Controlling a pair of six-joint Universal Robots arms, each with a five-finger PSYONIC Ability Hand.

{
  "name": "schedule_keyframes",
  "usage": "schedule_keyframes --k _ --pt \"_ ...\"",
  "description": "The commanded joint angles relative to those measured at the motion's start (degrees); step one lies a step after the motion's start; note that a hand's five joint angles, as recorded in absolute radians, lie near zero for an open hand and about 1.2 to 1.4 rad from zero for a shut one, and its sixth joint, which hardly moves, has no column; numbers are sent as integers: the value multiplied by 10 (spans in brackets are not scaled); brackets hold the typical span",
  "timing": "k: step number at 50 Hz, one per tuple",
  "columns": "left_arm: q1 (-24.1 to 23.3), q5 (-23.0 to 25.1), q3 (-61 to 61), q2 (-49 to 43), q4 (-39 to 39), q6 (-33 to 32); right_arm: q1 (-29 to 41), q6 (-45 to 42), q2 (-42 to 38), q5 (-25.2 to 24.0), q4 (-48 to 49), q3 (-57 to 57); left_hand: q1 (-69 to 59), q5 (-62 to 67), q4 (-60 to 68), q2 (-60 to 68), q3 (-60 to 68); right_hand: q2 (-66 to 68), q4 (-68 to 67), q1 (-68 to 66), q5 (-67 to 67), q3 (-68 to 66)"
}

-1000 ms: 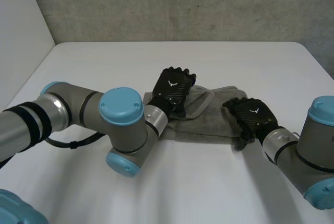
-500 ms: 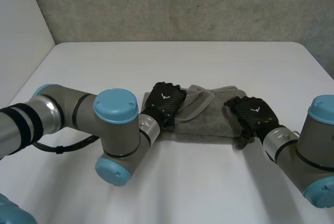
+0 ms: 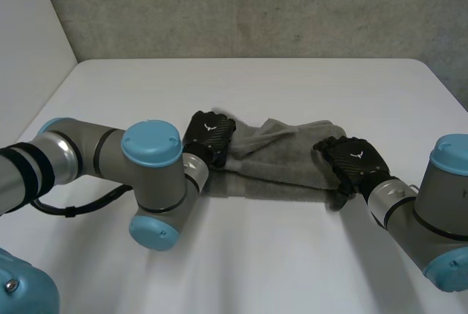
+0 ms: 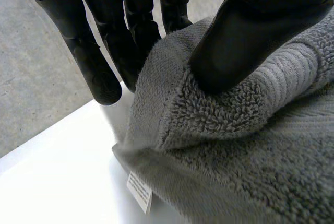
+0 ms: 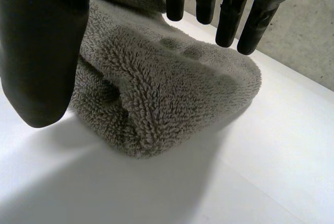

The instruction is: Fold the towel.

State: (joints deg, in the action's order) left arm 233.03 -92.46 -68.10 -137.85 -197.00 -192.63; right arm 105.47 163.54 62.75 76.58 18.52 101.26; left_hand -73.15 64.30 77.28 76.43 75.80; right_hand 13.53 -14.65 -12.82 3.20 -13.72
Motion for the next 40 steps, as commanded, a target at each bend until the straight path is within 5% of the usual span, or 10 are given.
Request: schedule_keyframes --k 1,15,20,22,27,40 --pt "2 -3 -41 34 4 2 0 -12 0 1 -1 1 -69 57 27 36 42 -35 47 28 -32 37" --pt "47 -36 -171 113 -2 9 1 -13 -3 1 -1 -1 -60 49 19 28 34 -35 47 28 -32 37" --pt "48 -39 -179 103 -2 28 1 -14 -3 1 -1 -1 37 -49 -79 -70 -64 -35 47 28 -32 37" --pt "48 -39 -180 91 -2 47 1 -13 -3 1 -2 1 275 -286 -316 -307 -301 -35 47 28 -32 37" --pt "47 -42 -172 81 -2 56 1 -13 -2 1 -2 2 530 -541 -571 -562 -556 -35 47 28 -32 37" --pt "39 -50 -103 84 -2 63 1 -13 -1 2 -2 3 570 -582 -612 -603 -597 -35 47 28 -32 37"
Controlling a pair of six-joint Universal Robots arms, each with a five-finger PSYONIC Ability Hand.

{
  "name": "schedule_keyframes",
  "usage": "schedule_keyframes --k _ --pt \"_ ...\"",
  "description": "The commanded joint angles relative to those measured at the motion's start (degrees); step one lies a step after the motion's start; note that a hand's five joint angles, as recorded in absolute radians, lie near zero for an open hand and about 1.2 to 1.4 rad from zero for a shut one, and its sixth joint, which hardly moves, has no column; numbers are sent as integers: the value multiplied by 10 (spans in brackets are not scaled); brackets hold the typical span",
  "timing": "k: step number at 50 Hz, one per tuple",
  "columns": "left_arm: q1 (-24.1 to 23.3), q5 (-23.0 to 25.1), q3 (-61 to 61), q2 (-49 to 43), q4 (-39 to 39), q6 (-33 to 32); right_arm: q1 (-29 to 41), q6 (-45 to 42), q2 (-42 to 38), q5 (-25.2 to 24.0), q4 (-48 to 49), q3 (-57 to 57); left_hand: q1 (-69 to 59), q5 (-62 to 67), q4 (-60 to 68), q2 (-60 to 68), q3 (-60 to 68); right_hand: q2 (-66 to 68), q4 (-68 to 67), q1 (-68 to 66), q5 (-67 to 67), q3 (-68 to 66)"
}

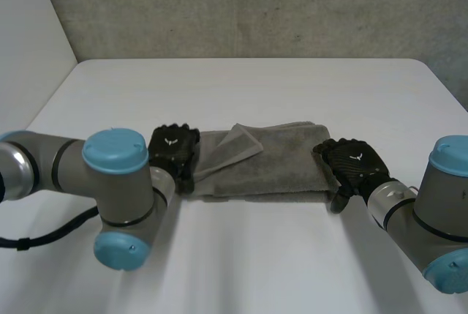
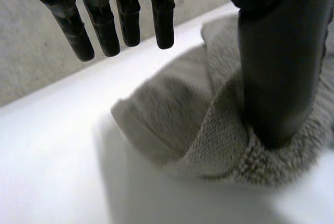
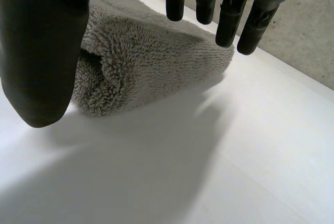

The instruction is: Fold the towel.

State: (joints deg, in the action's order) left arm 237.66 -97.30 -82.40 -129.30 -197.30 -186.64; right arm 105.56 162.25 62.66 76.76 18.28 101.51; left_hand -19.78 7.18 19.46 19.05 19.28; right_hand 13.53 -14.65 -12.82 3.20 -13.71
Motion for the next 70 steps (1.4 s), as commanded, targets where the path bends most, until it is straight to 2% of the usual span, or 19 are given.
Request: schedule_keyframes --k 1,9,26,32,34,41,48,55,62,64,66,67,69,70 --pt "-9 -1 50 -4 1 6 0 0 0 1 0 0 37 -11 -34 -30 -32 -35 47 28 -32 37" --pt "-29 -1 94 -43 1 14 -1 0 2 0 -1 1 32 -6 -28 -24 -27 -35 47 28 -32 37" --pt "-33 -3 155 -96 5 9 -2 -1 -2 -1 0 -3 23 3 -20 -16 -18 -35 47 28 -32 37" --pt "-4 -20 161 -87 1 10 -2 -1 -2 -1 0 -3 23 3 -20 -16 -18 -35 47 28 -32 37" --pt "28 -56 158 -82 2 8 -2 -1 -2 -1 0 -3 23 3 -20 -16 -18 -35 47 28 -32 37" --pt "47 -87 144 -80 8 11 -1 -1 -1 -1 -1 -3 25 1 -22 -18 -20 -35 47 28 -32 37" --pt "40 -83 101 -54 6 12 0 -1 0 0 -1 -2 27 -1 -23 -19 -22 -35 47 28 -32 37" --pt "-4 -83 89 -19 8 13 0 0 8 -3 -2 4 35 -9 -32 -28 -30 -35 47 28 -32 37" --pt "-21 -81 50 33 5 13 -1 2 19 -9 1 12 40 -14 -37 -33 -35 -35 47 28 -32 37" --pt "-23 -81 38 47 4 13 -2 2 19 -10 4 14 47 -21 -44 -40 -42 3 9 -10 6 -1" --pt "-24 -81 16 68 4 13 -2 1 12 -11 5 14 59 -33 -55 -51 -54 113 -102 -120 116 -111" --pt "-24 -81 16 68 4 13 -2 1 12 -11 5 14 59 -33 -55 -51 -54 114 -102 -121 117 -112" --pt "-24 -81 -5 84 3 13 -4 2 8 -11 6 12 62 -36 -59 -55 -57 293 -281 -300 296 -291" --pt "-24 -81 -5 84 3 13 -4 2 8 -11 6 12 62 -36 -59 -55 -57 294 -282 -301 297 -292"
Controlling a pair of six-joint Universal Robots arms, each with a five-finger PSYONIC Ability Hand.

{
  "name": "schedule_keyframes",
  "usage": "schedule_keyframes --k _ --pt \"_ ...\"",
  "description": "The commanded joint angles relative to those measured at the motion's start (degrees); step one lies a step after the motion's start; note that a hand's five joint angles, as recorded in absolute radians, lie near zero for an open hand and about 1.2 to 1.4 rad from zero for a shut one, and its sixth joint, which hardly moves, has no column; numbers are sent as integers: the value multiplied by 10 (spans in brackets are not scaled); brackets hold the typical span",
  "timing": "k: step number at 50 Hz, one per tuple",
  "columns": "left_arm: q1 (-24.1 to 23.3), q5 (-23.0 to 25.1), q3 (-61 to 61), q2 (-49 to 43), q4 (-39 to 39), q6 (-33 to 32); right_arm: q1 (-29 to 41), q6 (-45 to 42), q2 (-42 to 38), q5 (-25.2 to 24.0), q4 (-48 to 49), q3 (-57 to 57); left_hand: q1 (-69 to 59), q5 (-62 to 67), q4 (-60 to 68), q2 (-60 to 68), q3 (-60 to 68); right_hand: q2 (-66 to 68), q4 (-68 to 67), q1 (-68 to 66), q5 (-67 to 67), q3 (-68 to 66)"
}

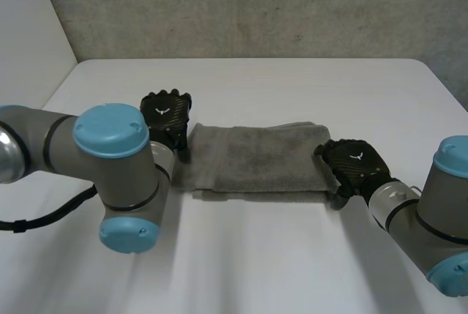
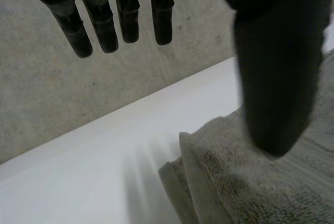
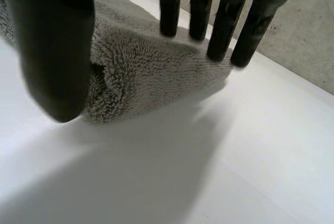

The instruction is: Fold the towel.

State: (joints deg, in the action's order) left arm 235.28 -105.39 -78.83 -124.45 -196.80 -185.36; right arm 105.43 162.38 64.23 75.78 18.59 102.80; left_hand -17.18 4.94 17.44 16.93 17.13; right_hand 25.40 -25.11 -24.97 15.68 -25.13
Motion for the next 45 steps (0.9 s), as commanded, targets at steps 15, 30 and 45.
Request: schedule_keyframes --k 15,30,45 --pt "5 12 -104 57 -5 1 -12 7 -13 -27 5 1 1 21 -4 2 0 546 -549 -550 543 -549" --pt "68 98 -192 155 -19 14 -119 -22 41 -132 -129 -5 -628 651 626 631 629 546 -549 -550 543 -549" --pt "92 99 -251 199 -73 12 -50 -68 81 -148 -239 -167 -126 148 123 128 126 546 -549 -550 543 -549"
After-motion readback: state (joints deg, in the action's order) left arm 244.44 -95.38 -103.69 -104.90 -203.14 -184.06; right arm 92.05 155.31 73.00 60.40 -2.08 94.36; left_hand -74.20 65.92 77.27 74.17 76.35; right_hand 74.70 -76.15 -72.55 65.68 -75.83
